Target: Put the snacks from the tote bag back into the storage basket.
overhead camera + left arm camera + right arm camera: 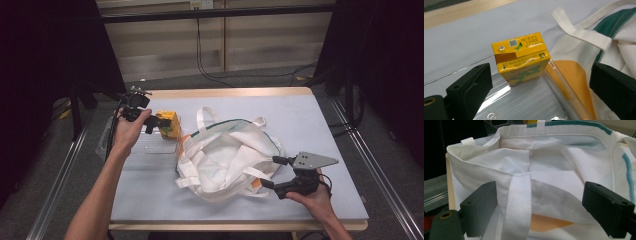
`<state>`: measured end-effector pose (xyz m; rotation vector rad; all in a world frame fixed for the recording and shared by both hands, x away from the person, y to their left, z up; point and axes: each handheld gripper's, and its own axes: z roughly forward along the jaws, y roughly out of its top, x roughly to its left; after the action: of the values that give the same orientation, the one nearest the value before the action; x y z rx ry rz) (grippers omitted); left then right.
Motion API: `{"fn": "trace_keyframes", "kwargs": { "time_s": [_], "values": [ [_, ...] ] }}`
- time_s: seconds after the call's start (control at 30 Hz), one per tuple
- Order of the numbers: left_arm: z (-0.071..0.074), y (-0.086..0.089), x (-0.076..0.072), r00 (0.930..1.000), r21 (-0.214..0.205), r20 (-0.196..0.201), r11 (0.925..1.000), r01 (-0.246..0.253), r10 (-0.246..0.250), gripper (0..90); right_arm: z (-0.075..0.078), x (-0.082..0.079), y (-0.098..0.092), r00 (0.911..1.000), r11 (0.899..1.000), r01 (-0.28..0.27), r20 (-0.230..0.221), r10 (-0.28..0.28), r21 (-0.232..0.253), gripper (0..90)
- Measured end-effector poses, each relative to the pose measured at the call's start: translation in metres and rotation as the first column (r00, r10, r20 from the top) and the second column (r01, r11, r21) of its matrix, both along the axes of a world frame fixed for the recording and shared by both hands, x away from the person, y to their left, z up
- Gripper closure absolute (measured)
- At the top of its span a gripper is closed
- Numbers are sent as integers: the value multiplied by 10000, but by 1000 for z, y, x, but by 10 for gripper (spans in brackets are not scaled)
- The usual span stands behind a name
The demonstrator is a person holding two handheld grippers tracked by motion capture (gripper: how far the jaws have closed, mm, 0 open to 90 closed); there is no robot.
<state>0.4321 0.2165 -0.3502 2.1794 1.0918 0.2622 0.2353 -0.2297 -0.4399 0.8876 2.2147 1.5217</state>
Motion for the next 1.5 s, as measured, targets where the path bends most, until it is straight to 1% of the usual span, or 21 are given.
{"fn": "trace_keyframes", "kwargs": {
  "time_s": [0.1, 0.2, 0.27, 0.33, 0.4, 0.43, 0.47, 0.53, 0.6, 0.7, 0.77, 0.9, 0.93, 1.0, 1.03, 1.13, 1.2, 1.27, 1.37, 1.43, 1.5],
  "values": [
    [4, 1, -10, 9977, -309, 664, 9994, 168, -147, 42, 0, 0, 0, 10000, 10000, -7, 11, 7, -21, 129],
    [4, 1, -17, 9936, -586, 1098, 9977, 349, -283, 42, 0, 0, 0, 10000, 10000, 8, 22, -8, 8, 129],
    [3, 1, -22, 9924, -624, 1160, 9969, 487, -412, 42, 0, 0, 0, 10000, 10000, -3, 33, 3, 24, 129],
    [3, 1, -29, 9877, -836, 1471, 9944, 649, -521, 42, 0, 0, 0, 10000, 10000, 25, 42, -25, 31, 129],
    [3, 2, -35, 9815, -792, 1789, 9934, 827, -674, 42, 1, -1, -1, 10000, 10000, 71, 25, -71, 27, 129],
    [2, 1, -39, 9805, -1063, 1872, 9910, 810, -601, 42, 1, -1, -1, 10000, 10000, 75, 36, -75, 34, 129],
    [2, 3, -42, 9781, -931, 1940, 9911, 948, -753, 42, 1, -1, -2, 10000, 10000, 73, 67, -73, 31, 129],
    [0, 4, -48, 9766, -1366, 2001, 9848, 1071, -785, 42, 1, -1, -2, 9999, 10000, 86, 61, -86, 28, 129],
    [-2, 4, -56, 9716, -1042, 2179, 9876, 1175, -926, 41, 1, -1, -2, 9999, 10000, 64, 82, -64, 38, 129],
    [-4, 8, -69, 9683, -1235, 2365, 9860, 1120, -804, 34, 1, -1, -2, 9999, 10000, 89, 60, -89, 32, 129],
    [-6, 9, -78, 9621, -1159, 2611, 9869, 1121, -786, 34, 1, -1, -2, 9999, 9999, 100, 70, -100, 30, 129],
    [-11, 11, -91, 9613, -1247, 2604, 9841, 1264, -905, 38, 1, -1, -3, 9999, 9999, 132, 67, -132, 27, 129],
    [-12, 12, -95, 9657, -1330, 2466, 9842, 1167, -811, 38, 1, -1, -3, 9999, 9999, 140, 75, -140, -14, 129],
    [-14, 12, -102, 9619, -1104, 2604, 9872, 1151, -830, 37, 1, -2, -2, 9998, 9999, 157, 77, -156, -7, 129],
    [-17, 12, -106, 9636, -1128, 2552, 9873, 1116, -797, 37, 1, -2, -3, 9998, 9999, 166, 70, -166, -11, 129],
    [-24, 14, -122, 9581, -1054, 2712, 9865, 1251, -925, 37, 1, -2, -4, 9998, 9999, 157, 79, -157, 21, 129],
    [-31, 17, -131, 9593, -1315, 2708, 9842, 1190, -798, 32, 1, -2, -5, 9997, 9997, 247, 48, -247, 33, 129],
    [-36, 23, -140, 9557, -1549, 2911, 9837, 912, -427, 36, 1, -2, -7, 9996, 9996, 286, 67, -286, 47, 130],
    [-44, 31, -150, 9629, -2166, 2696, 9737, 704, -97, 33, 1, -2, -8, 9995, 9994, 319, 81, -320, 115, 130],
    [-49, 36, -158, 9635, -2347, 2675, 9705, 552, 99, 35, 1, -3, -8, 9994, 9993, 345, 86, -346, 115, 131],
    [-55, 38, -165, 9650, -2297, 2619, 9720, 495, 128, 33, 1, -3, -9, 9990, 9990, 439, 68, -440, 91, 131]
  ]
}}
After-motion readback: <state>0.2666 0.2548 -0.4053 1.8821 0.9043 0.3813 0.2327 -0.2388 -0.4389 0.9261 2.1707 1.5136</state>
